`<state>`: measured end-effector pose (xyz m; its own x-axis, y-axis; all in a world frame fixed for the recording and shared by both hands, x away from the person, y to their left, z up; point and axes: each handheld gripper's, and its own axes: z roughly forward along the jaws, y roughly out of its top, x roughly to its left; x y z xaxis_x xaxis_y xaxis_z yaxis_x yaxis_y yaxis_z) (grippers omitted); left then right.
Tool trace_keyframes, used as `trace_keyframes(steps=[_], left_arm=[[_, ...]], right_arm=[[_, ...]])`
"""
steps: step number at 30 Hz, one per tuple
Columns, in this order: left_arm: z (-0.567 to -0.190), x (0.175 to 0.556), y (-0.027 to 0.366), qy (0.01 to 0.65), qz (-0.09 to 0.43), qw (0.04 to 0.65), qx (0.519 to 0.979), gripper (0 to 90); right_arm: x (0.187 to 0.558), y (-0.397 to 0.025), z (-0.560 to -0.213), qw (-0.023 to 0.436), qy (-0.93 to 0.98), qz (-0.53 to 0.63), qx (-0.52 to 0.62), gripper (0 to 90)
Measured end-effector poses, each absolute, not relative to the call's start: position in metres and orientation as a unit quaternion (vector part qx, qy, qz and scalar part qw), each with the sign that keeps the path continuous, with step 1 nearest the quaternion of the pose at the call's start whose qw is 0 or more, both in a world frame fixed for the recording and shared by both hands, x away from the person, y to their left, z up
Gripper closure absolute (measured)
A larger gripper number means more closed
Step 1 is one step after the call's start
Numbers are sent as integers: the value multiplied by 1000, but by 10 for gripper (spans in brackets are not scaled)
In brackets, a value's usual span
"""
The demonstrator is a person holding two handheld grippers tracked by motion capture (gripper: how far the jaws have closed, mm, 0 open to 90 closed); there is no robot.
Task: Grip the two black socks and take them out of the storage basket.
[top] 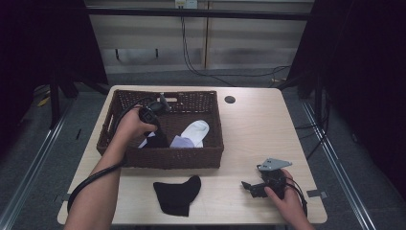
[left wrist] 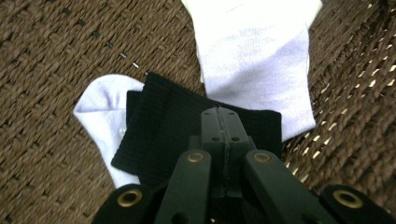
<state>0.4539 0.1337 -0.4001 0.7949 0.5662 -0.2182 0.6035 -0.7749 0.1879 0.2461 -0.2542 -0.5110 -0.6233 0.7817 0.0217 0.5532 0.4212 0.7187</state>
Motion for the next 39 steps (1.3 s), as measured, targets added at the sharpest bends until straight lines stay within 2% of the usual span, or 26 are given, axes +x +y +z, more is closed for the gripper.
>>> trace_keyframes(steps=[2,7,8,9,10,12,13,16,18,19,22,24,28,29,31,39], left_arm=[[-403,454,134,314,-64,124,939,900],[-417,455,137,320,-76,127,936,900],[-419,455,137,320,-73,127,936,871],[-424,455,136,314,-58,131,939,653],[-427,455,135,307,-56,121,942,526],[-431,454,133,309,-53,118,942,325],[-436,455,132,311,-56,112,942,276],[-448,455,130,308,-44,98,945,297],[-450,457,130,314,-37,96,944,380],[-449,457,130,310,-28,90,946,380],[-447,458,130,302,-5,75,950,584],[-450,456,129,296,9,71,953,613],[-449,456,128,320,5,72,945,769],[-448,456,128,319,3,69,945,838],[-445,457,126,327,0,66,943,866],[-405,458,130,327,-24,84,941,869]], right_arm=[[246,-254,-511,160,828,356,403,99],[246,-254,-511,160,828,356,403,99],[246,-254,-511,160,828,356,403,99],[246,-254,-511,160,827,356,403,99],[246,-254,-511,160,828,356,403,99],[246,-254,-511,160,828,356,403,99],[246,-254,-511,160,828,356,403,99],[246,-254,-511,160,828,356,403,99],[246,-254,-511,160,828,356,403,99],[246,-254,-511,160,828,356,403,99],[246,-254,-511,160,828,356,403,99],[246,-254,-511,160,828,356,403,99],[246,-254,-511,160,829,355,402,99],[246,-254,-511,160,828,356,403,99],[246,-254,-511,160,828,356,403,99],[246,-254,-511,160,828,356,403,100]])
